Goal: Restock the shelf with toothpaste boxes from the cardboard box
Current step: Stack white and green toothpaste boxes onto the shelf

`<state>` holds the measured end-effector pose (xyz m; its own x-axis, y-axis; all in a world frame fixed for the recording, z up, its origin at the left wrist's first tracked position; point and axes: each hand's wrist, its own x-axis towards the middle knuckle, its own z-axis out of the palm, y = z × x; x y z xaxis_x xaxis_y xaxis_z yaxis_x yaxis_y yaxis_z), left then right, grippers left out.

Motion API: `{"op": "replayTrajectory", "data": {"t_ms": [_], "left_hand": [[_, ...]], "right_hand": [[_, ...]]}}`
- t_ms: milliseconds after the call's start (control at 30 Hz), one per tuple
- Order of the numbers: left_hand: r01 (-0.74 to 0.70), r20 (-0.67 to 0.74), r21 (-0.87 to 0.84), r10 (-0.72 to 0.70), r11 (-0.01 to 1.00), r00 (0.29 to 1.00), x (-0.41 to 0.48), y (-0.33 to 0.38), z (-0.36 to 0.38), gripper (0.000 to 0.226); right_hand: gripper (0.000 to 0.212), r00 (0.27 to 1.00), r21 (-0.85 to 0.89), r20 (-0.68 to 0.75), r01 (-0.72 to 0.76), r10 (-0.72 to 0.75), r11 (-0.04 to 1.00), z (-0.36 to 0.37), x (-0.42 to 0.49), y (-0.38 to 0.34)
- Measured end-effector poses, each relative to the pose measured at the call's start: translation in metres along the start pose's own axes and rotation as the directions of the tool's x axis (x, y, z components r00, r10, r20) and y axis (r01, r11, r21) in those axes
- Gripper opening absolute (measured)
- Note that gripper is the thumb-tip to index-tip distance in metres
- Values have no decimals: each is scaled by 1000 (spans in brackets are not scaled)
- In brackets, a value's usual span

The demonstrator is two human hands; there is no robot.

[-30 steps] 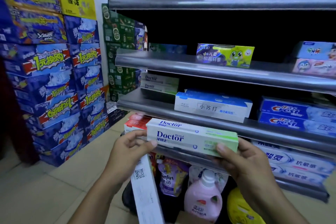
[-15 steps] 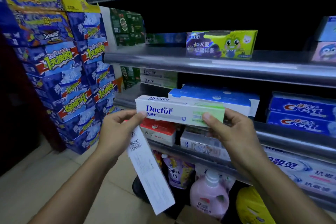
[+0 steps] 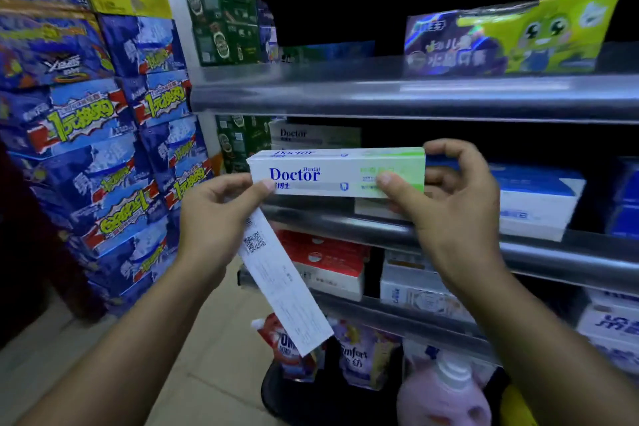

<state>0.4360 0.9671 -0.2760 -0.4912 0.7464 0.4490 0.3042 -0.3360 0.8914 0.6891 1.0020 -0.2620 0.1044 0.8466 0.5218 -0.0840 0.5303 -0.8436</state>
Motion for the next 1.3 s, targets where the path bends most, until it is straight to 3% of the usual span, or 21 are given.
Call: {"op": "replayTrajectory", "data": {"t_ms": [300, 433, 533, 667, 767, 833, 933, 1067, 1133, 1167, 1200, 1300], "left_hand": [[-34, 78, -166, 47, 985, 996, 89, -12, -48, 20], [7, 180, -78, 7, 997, 984, 117, -20, -57, 27], [88, 261, 21, -90, 996, 961, 133, -33, -59, 37], [159, 418, 173, -219, 972, 882, 143, -49, -60, 40], [172, 447, 198, -245, 965, 860, 142, -56, -59, 48], [183, 423, 174, -242, 968, 873, 141, -57, -57, 49], [204, 418, 127, -239, 971, 877, 137, -56, -57, 44], [193, 291, 21, -190, 981, 938, 132, -56, -64, 28], [170, 155, -63, -158, 984, 975, 126, -55, -68, 8], [160, 100, -114, -149, 981, 984, 120, -51, -69, 4], [148, 57, -157, -140, 976, 988, 112, -48, -69, 14], [141, 69, -272, -127, 952, 989, 84, -29, -64, 31]], "right_hand": [[42, 974, -382, -190, 43, -124, 923, 93, 12, 3], [35, 974, -503, -202, -17, -98, 864, 117, 15, -2], [23, 974, -636, -216, -89, -67, 767, 131, 18, -5], [29, 975, -849, -166, -219, 150, 480, 146, 25, -4], [31, 964, -910, -138, -214, 227, 355, 150, 22, 3], [32, 964, -924, -145, -212, 223, 317, 149, 20, 5], [38, 967, -900, -147, -218, 208, 378, 152, 15, 0], [38, 992, -858, -114, -72, -51, 509, 155, -28, -10], [40, 996, -838, 9, 56, -88, 543, 160, -64, -12], [48, 993, -845, 94, 115, -66, 523, 166, -82, -14], [57, 984, -869, 175, 174, -40, 464, 173, -97, -15], [72, 953, -927, 299, 303, -50, 221, 194, -121, -9]]}}
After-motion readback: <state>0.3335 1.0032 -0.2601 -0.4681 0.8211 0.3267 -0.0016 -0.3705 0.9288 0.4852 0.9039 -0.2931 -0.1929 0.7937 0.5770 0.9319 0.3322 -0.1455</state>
